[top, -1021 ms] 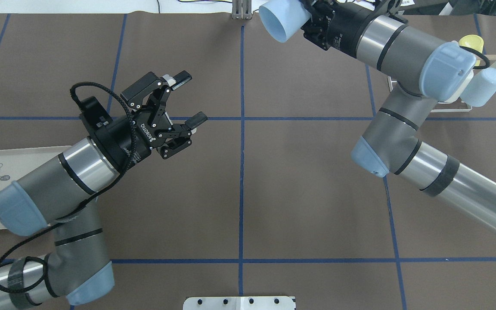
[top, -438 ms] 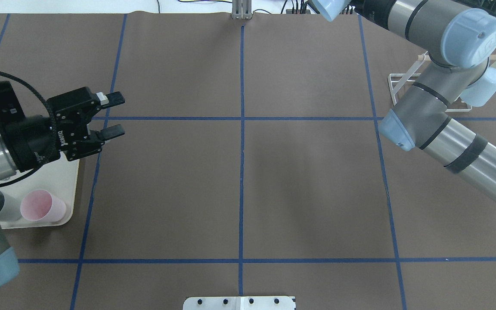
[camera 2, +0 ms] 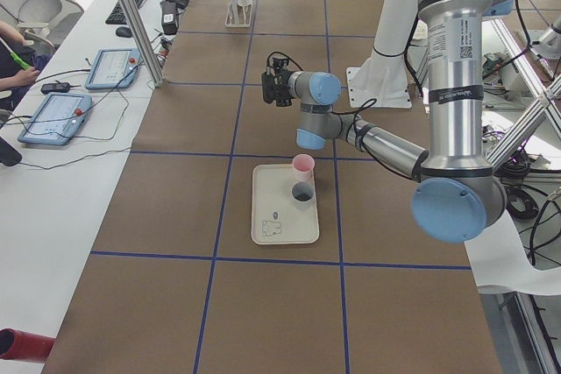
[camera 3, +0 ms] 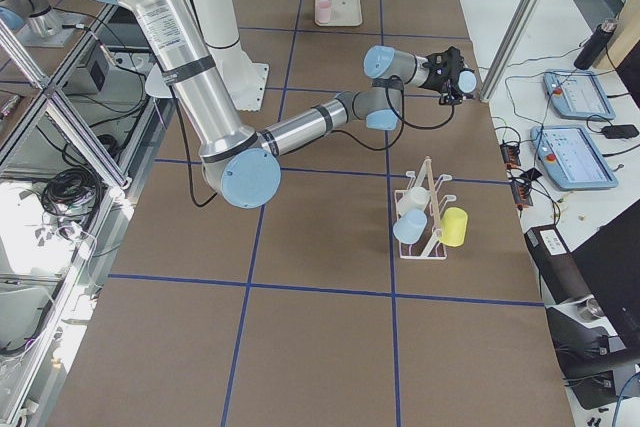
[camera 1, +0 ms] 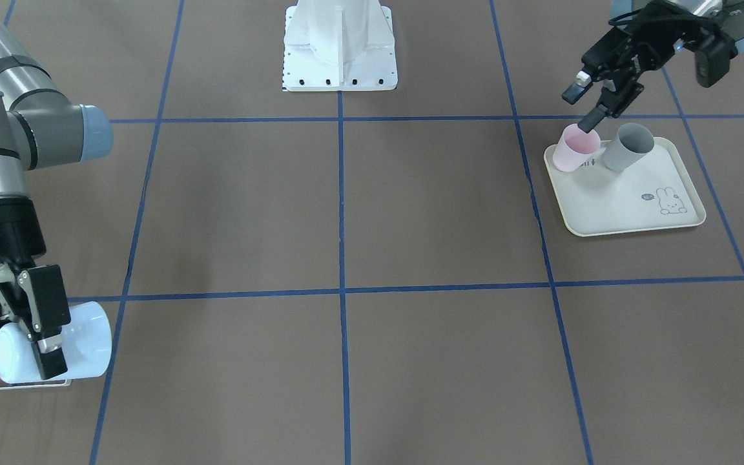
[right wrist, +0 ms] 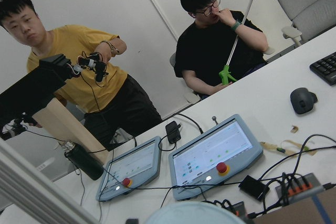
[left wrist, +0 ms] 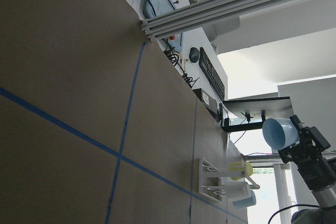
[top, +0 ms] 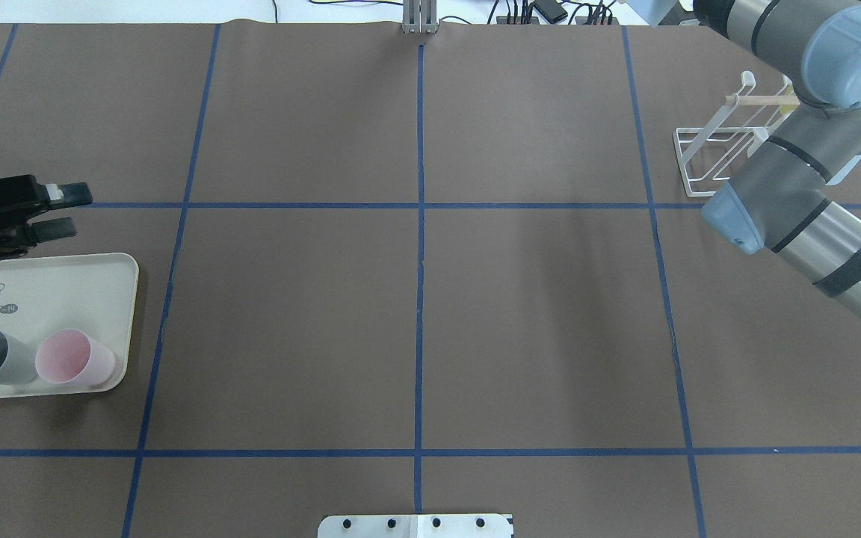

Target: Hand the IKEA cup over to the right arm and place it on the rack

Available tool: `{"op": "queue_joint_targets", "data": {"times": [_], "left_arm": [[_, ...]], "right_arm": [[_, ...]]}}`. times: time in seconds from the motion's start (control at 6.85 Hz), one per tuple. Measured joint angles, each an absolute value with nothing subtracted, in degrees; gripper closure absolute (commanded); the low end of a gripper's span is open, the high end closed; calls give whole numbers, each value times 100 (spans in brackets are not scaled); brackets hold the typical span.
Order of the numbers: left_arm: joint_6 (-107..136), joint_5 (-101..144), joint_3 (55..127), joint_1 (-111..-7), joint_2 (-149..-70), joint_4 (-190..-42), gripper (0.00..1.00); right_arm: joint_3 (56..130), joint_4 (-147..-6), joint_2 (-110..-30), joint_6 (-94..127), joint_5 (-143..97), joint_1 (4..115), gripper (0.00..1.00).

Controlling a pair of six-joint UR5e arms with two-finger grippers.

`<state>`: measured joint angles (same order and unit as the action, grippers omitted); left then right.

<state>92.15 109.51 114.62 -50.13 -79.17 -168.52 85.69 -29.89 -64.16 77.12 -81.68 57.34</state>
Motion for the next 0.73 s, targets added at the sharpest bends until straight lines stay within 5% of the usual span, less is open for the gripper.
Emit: {"op": "queue_joint_targets", "data": {"times": [0.73], "left_arm": [[7063,12283,10846,-6284,-7113,-16846,1]], "right_arm": [[8461,-3312,-7412,4935,-7617,6336,100]]}}
